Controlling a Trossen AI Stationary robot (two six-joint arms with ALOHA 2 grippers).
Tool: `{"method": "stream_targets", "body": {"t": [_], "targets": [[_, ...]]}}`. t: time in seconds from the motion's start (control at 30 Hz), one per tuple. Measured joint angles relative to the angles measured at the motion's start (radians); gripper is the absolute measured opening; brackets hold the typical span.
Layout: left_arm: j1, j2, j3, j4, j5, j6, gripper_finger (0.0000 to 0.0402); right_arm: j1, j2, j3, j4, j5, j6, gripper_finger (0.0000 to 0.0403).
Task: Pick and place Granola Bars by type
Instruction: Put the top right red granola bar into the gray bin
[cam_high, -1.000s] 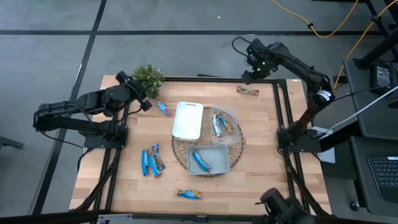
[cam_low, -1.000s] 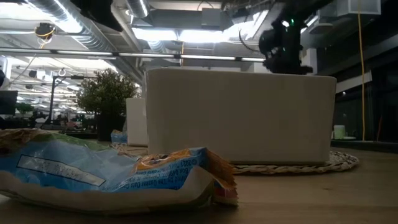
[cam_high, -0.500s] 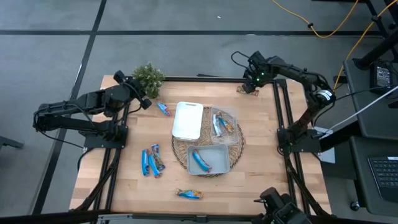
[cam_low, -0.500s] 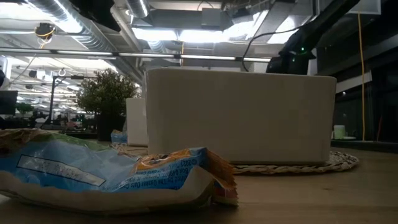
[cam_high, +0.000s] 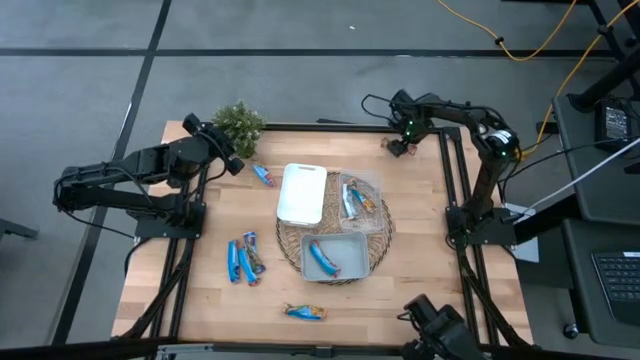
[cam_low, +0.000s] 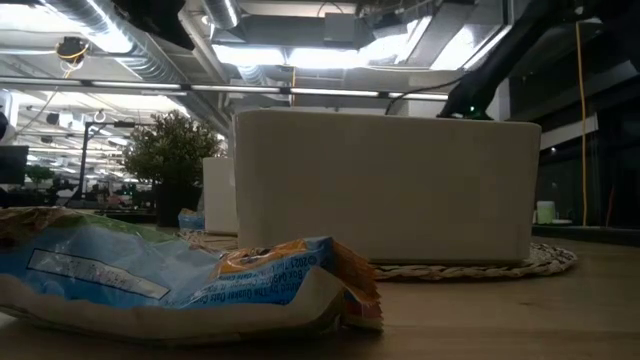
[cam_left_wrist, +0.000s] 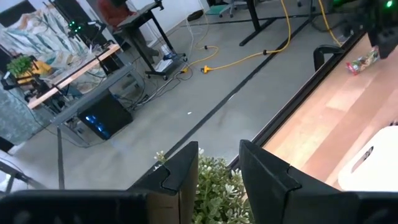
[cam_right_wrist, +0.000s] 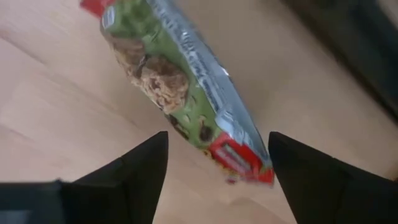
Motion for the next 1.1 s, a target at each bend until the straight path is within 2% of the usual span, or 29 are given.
{"method": "stream_targets", "body": {"t": [0.1, 0.2, 0.37, 0.47, 0.67, 0.77, 0.87, 1.03, 1.1], "targets": [[0.0, 0.0, 0.0, 0.0, 0.0, -0.001, 0.0112, 0.0, 0.015, 0.0, -0.002, -0.001, -0.013, 0.0252], [0.0, 0.0, 0.0, 0.0, 0.001, -0.001, 0.0112, 0.0, 0.018, 0.0, -0.002, -0.003, -0.013, 0.0209], [0.0, 0.0, 0.0, 0.0, 0.001, 0.001, 0.0112, 0.0, 0.018, 0.0, -0.015, -0.008, -0.012, 0.0099], [0.0, 0.0, 0.0, 0.0, 0.001, 0.001, 0.0112, 0.0, 0.015, 0.002, -0.028, -0.062, 0.0, 0.0043], [0.0, 0.0, 0.0, 0.0, 0.001, 0.001, 0.0112, 0.006, -0.021, 0.0, -0.081, -0.155, 0.039, 0.0038], [0.0, 0.0, 0.0, 0.0, 0.001, 0.002, 0.0112, 0.023, -0.077, 0.0, -0.145, -0.163, 0.06, 0.0051], [0.0, 0.0, 0.0, -0.001, 0.001, 0.022, 0.0112, 0.049, -0.169, 0.0, -0.173, -0.162, 0.09, 0.0061], [0.0, 0.0, 0.0, -0.001, 0.001, 0.054, 0.0112, 0.098, -0.372, 0.0, -0.141, -0.166, 0.214, 0.0042], [0.0, 0.0, 0.0, -0.001, 0.001, 0.054, 0.0112, 0.124, -0.469, 0.0, -0.128, -0.204, 0.272, 0.0038]]}}
